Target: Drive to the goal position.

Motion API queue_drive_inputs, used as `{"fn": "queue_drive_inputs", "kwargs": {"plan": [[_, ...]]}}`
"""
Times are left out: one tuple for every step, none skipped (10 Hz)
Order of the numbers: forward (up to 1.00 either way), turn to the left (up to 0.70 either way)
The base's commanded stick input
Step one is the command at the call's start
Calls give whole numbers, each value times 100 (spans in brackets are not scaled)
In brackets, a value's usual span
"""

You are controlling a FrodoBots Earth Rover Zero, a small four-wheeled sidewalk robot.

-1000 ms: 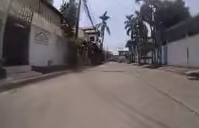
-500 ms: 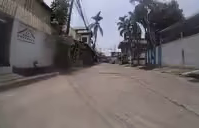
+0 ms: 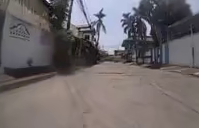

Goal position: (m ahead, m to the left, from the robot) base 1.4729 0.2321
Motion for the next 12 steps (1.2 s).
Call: {"fn": "queue_drive_inputs", "kwargs": {"plan": [[100, 0], [100, 0], [100, 0], [100, 0], [100, 0], [100, 0], [100, 0], [100, 0], [92, 0], [54, 0], [25, 0], [10, 0]]}}
